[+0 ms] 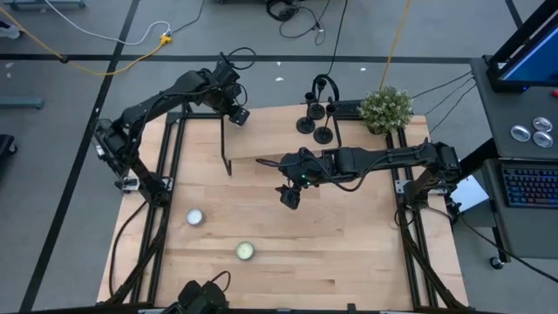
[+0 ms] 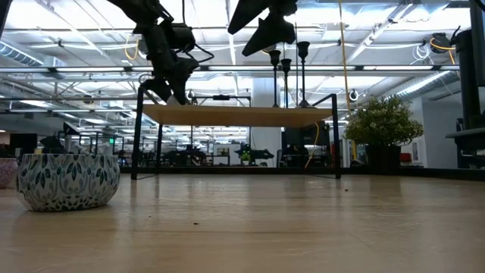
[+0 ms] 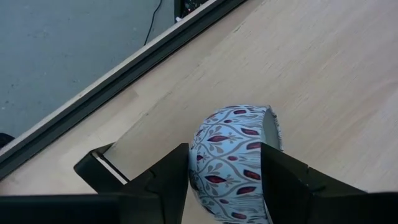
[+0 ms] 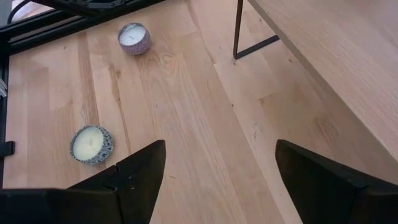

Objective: Pick & Place candle stick holders
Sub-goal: Put the red candle on the shelf

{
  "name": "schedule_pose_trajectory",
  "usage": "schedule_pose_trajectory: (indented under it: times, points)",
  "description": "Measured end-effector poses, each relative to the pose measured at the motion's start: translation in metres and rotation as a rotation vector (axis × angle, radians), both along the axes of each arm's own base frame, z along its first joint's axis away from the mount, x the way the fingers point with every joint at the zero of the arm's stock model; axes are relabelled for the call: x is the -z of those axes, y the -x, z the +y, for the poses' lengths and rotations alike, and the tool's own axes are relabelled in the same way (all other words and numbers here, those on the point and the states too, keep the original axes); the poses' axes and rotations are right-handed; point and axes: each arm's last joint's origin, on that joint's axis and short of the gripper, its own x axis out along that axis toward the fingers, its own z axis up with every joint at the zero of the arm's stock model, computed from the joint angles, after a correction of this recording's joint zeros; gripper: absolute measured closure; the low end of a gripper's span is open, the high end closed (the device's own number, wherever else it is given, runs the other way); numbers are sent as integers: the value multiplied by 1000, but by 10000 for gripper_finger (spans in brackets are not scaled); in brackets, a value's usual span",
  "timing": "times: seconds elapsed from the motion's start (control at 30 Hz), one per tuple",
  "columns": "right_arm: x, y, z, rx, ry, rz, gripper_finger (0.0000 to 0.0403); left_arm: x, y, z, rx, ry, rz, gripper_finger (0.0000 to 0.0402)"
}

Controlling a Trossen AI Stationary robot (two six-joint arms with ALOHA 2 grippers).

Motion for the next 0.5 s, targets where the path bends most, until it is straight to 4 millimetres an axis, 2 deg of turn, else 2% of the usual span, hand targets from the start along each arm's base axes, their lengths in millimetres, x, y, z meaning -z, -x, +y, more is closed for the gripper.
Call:
schedule_pose_trajectory:
  times: [0.13, 0.5]
  points:
    - [0, 0, 0, 0, 0, 0, 110, 0, 0, 0, 8, -7, -1, 211]
    - [0, 0, 0, 0, 0, 0, 110, -3, 1, 1, 10, -45, 15, 143]
